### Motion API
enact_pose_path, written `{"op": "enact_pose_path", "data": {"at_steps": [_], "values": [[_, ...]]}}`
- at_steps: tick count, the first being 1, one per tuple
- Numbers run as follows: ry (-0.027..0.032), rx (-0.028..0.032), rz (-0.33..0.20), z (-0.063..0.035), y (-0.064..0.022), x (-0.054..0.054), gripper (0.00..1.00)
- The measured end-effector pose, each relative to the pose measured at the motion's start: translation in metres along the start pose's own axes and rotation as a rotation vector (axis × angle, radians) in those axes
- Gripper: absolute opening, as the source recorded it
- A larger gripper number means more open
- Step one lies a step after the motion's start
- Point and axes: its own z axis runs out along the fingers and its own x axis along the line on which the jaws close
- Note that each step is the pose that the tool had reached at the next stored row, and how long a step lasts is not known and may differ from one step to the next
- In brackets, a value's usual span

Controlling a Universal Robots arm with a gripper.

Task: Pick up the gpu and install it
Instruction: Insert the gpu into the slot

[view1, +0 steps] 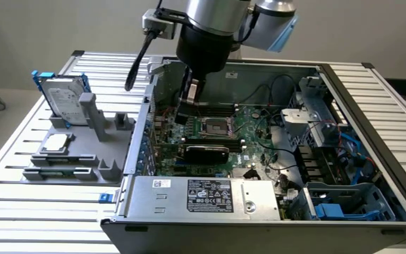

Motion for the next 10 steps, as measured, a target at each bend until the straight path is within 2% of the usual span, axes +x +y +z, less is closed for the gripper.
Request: {"op": "enact_pose_path", "data": {"at_steps": [1,6,8,10], "values": [[-0.0004,0.0114,-0.001,-0.0001,-0.0001,0.0000,0.11],[-0.0046,0.1015,-0.009,-0.0002,-0.0004,0.0000,0.11],[-0.0106,0.1395,-0.015,-0.0001,-0.0005,0.0000,0.11],[-0.0191,0.1755,-0.020,-0.0002,-0.0005,0.0000,0.11]]}}
